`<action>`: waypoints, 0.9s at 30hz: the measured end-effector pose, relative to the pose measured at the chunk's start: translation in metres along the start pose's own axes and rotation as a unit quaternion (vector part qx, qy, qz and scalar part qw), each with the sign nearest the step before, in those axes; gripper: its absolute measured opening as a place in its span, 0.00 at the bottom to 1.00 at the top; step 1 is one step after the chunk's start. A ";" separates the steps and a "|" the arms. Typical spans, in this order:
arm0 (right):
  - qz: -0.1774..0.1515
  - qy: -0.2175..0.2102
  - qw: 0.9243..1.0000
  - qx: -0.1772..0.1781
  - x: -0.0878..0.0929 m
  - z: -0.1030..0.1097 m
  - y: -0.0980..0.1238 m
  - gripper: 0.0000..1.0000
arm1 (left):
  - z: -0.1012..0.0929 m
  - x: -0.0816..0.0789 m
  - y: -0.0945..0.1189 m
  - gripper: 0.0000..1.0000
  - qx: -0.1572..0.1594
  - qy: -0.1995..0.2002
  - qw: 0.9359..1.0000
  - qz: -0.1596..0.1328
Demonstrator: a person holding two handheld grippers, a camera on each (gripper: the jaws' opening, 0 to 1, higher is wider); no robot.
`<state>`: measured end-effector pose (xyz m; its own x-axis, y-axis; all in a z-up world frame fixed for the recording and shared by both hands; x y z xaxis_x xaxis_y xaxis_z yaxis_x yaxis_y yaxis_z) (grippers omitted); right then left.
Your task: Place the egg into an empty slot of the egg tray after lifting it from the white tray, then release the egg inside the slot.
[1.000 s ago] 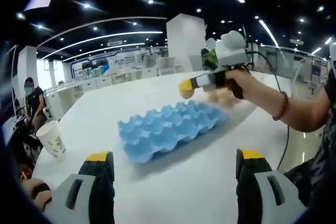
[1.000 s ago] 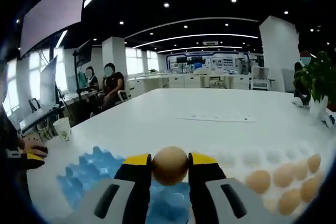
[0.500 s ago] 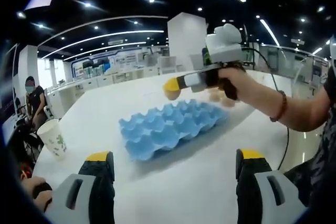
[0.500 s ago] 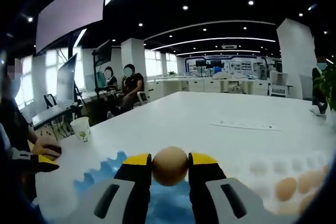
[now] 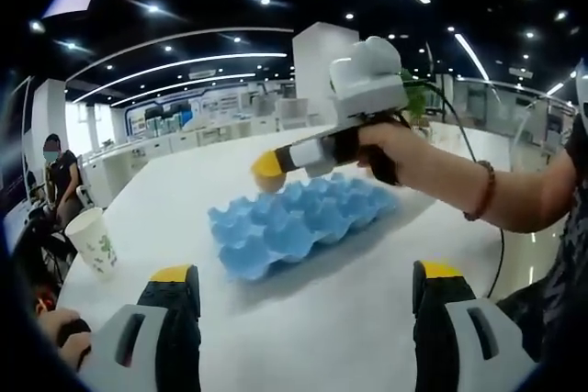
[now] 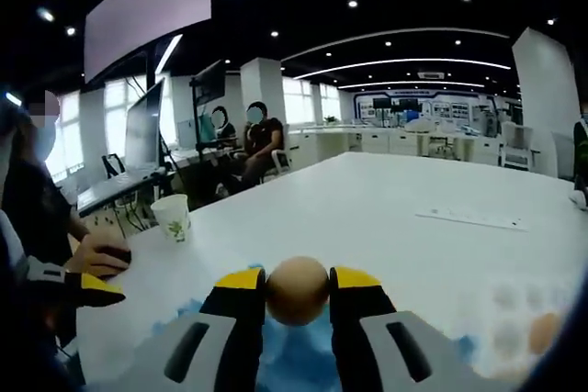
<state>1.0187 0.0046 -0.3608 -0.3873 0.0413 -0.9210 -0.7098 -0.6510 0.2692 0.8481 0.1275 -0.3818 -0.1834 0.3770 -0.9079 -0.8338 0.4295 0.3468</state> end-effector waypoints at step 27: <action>0.002 0.068 0.996 -0.064 0.017 0.038 -0.036 0.28 | 0.006 -0.003 -0.010 0.98 0.000 -0.008 1.000 0.002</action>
<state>1.0160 0.0574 -0.3753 -0.3010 -0.0595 -0.9518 -0.6242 -0.7423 0.2438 0.8600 0.1272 -0.3805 -0.1784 0.3907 -0.9030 -0.8329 0.4286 0.3500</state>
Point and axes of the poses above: the point that each gripper's makers call its tool centre point, and the gripper's own axes: y roughly backward along the fingers, z roughly to its left, x roughly out of its underside, the point moved 9 cm from there along y, roughly backward along the fingers, and after that the axes turned 12 degrees about -y, right-handed, at the moved point
